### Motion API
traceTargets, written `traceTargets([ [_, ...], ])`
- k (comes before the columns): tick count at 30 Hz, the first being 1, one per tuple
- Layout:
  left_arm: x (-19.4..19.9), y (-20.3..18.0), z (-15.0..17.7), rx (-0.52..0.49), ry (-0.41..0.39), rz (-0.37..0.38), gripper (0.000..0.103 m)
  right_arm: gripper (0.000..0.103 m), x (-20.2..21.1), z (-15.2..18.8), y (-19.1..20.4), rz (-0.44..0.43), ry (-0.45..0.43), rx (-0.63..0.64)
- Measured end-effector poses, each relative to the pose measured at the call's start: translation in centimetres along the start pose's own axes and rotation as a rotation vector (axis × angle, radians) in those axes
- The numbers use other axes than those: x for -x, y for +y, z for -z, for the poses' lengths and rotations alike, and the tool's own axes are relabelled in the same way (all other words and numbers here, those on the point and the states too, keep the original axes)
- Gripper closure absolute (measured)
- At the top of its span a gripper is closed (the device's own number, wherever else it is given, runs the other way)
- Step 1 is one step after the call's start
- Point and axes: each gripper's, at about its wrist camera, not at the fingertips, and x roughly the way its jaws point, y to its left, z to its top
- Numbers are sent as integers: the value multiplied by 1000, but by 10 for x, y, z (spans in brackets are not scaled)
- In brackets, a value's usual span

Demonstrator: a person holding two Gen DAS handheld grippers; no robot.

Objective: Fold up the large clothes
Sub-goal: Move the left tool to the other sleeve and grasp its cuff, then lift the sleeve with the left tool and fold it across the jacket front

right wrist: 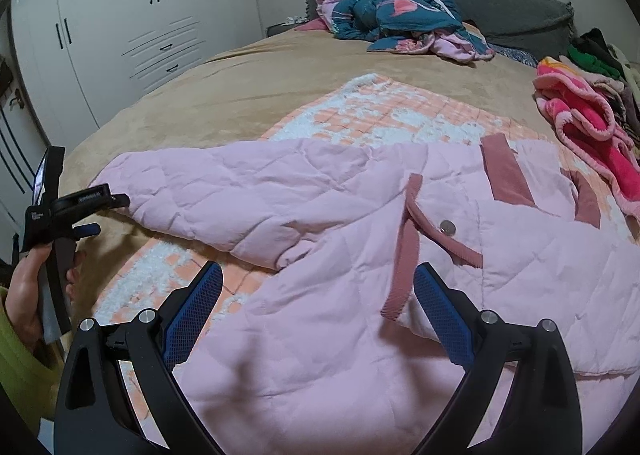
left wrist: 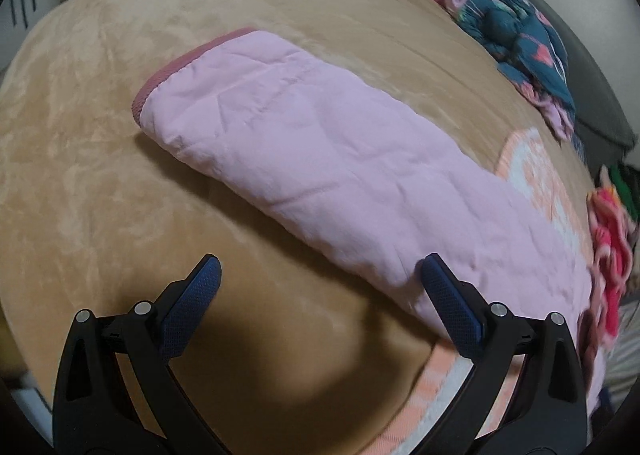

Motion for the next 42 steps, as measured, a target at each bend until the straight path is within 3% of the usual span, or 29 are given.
traceTargets([
  [9,-20,17,-31,136,-24,-12,11,7,3,4,-10,7,-5,-22],
  [11,-19,17,-36,138,-38,-11,34,7,6,4,-12,7,-9,-27],
  [13,-17,12,-39,122,-44,0,43,7,9,5,-15,9,-13,-30],
  [17,-5,3,-40,49,-87,-44,71,7,14,7,-20,11,-17,-39],
  [20,7,1,-41,23,-115,-41,84,7,18,7,-20,11,-19,-38],
  [26,37,-24,-41,-58,-176,-7,89,8,32,9,-25,4,-39,-56],
  [42,135,-110,-8,-244,-305,114,91,8,93,15,-51,3,-130,-109],
])
